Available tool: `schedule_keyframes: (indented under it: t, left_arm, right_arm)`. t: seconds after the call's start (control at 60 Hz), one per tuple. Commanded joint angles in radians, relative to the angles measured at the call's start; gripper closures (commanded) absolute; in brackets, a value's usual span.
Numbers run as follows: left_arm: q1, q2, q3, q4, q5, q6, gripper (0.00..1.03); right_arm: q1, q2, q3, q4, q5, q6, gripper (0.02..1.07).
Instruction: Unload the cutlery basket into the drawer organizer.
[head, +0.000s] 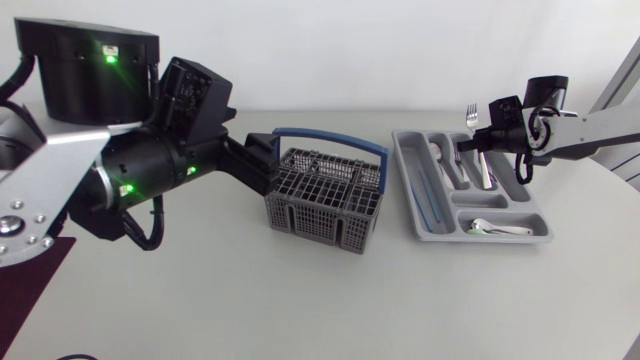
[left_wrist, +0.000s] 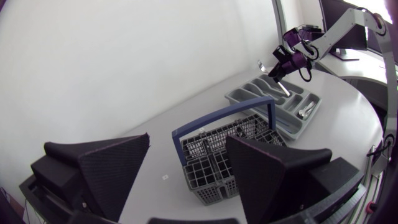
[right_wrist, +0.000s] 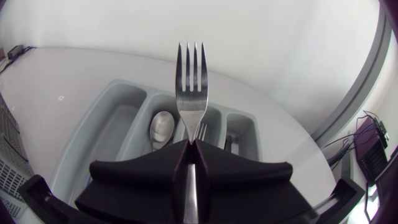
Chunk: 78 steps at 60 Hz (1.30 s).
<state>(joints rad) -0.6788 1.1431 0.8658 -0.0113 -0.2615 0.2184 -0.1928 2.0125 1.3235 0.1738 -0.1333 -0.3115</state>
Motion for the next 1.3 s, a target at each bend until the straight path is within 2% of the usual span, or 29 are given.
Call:
schedule_keyframes:
  t: [0.0, 0.333, 0.383, 0.4, 0.533, 0.717, 0.817, 0.917, 1.05, 1.283]
  left_arm:
    - [0.012, -0.013, -0.03, 0.022, 0.01, 0.019, 0.05]
    - [0.05, -0.011, -0.067, 0.047, 0.042, 0.019, 0.05]
    - [0.051, -0.009, -0.07, 0.05, 0.042, 0.019, 0.05]
    - [0.051, -0.008, -0.071, 0.051, 0.044, 0.019, 0.05]
    - [0.058, -0.008, -0.073, 0.051, 0.05, 0.019, 0.05]
    - [0.058, -0.005, -0.079, 0.053, 0.056, 0.019, 0.05]
    - [0.067, 0.004, -0.079, 0.057, 0.067, 0.019, 0.05]
    - [0.099, 0.024, -0.079, 0.063, 0.107, 0.016, 0.05]
    - [0.162, 0.09, -0.073, 0.076, 0.2, 0.002, 0.05]
    - [0.278, 0.271, -0.042, 0.137, 0.275, 0.021, 0.05]
  right_arm:
    - [-0.013, 0.068, 0.074, -0.031, 0.003, 0.065, 1.01]
    - [-0.03, 0.247, 0.255, -0.146, 0.017, 0.126, 1.01]
    - [-0.031, 0.264, 0.27, -0.157, 0.02, 0.129, 0.97]
    - [-0.033, 0.279, 0.287, -0.163, 0.023, 0.13, 0.91]
    - [-0.04, 0.321, 0.33, -0.189, 0.034, 0.13, 0.88]
    - [-0.05, 0.342, 0.35, -0.218, 0.031, 0.129, 0.7]
    - [-0.051, 0.247, 0.26, -0.186, 0.004, 0.127, 0.6]
    - [-0.034, 0.107, 0.114, -0.112, -0.014, 0.111, 0.6]
    - [0.023, -0.083, -0.095, -0.069, -0.063, 0.097, 0.59]
    - [0.158, -0.297, -0.299, -0.097, -0.097, 0.088, 0.58]
